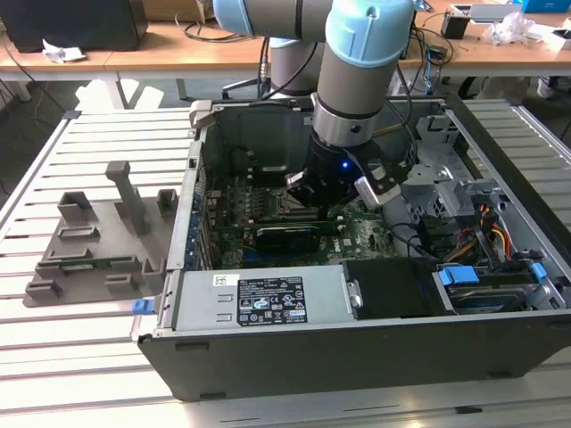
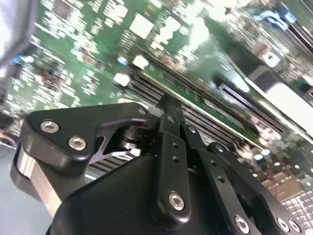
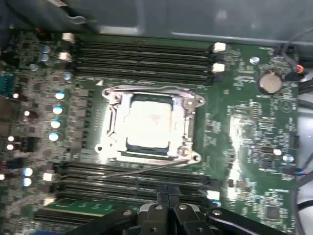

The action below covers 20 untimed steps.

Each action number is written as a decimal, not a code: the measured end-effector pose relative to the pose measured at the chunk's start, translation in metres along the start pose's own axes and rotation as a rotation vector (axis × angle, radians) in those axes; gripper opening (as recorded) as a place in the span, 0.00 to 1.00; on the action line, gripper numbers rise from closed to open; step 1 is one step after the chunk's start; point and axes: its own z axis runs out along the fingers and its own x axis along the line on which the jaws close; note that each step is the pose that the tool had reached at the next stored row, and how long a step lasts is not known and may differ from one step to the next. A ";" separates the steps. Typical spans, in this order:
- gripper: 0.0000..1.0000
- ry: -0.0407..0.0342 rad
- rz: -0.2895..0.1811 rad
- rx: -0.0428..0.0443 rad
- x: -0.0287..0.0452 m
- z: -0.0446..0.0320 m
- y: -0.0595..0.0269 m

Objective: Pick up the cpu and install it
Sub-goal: 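Install the second cpu locking lever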

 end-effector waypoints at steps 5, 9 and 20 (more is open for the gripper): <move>0.11 0.0013 -0.001 -0.0007 -0.0040 0.0064 0.0142; 0.11 0.0014 -0.001 -0.0011 0.0004 0.0113 0.0179; 0.11 -0.0003 -0.005 -0.0283 0.0633 0.0165 0.0153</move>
